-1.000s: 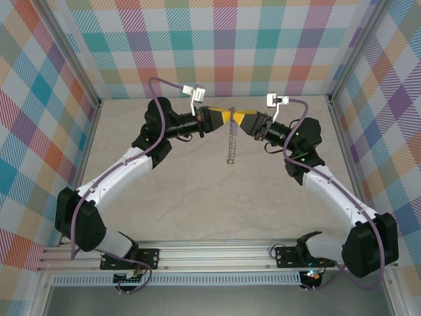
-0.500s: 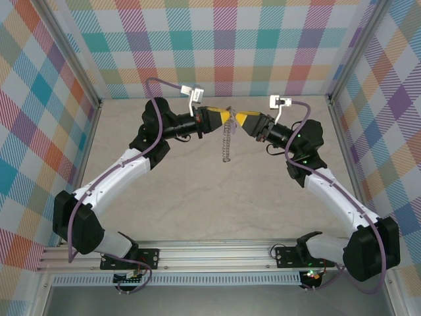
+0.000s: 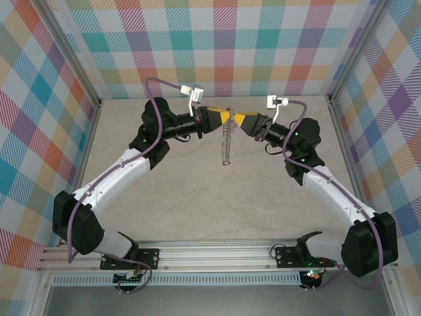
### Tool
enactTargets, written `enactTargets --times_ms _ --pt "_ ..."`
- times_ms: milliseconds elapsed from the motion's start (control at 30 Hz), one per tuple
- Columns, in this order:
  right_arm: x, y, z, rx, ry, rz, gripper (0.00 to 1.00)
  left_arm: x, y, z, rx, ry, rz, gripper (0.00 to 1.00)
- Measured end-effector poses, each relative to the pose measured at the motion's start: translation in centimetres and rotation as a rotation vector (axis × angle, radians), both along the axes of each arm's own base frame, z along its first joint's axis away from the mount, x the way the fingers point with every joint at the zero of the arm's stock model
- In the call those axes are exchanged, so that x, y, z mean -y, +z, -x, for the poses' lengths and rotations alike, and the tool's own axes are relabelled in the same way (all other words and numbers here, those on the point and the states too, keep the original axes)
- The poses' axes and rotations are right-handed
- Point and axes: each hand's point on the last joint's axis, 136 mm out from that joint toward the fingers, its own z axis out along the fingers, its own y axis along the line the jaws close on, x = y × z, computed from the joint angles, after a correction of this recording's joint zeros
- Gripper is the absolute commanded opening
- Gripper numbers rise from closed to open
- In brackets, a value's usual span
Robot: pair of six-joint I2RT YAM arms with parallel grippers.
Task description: Put the keys on the keyring
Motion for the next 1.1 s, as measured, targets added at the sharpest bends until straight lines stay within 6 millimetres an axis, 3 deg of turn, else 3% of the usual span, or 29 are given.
enactTargets --times_ms 367,700,867,1033,1100 --pt "-0.3 0.7 0.4 0.020 0.013 -0.007 0.29 0.0 0.0 0.0 0.000 0.000 0.000 0.00" --pt "-1.3 0.5 0.1 0.008 0.042 -0.014 0.22 0.0 0.0 -0.1 -0.001 0.005 0.000 0.00" --pt "-1.4 0.8 0.3 0.014 0.048 -0.024 0.01 -0.1 0.0 -0.2 -0.002 0.013 0.001 0.00" --pt "-1.4 0.8 0.2 0.019 0.043 -0.026 0.00 -0.1 0.0 -0.4 -0.003 0.022 0.002 0.00" --pt "-1.4 0.6 0.1 0.017 0.037 -0.019 0.00 -0.1 -0.2 -0.5 -0.007 0.031 -0.004 0.14"
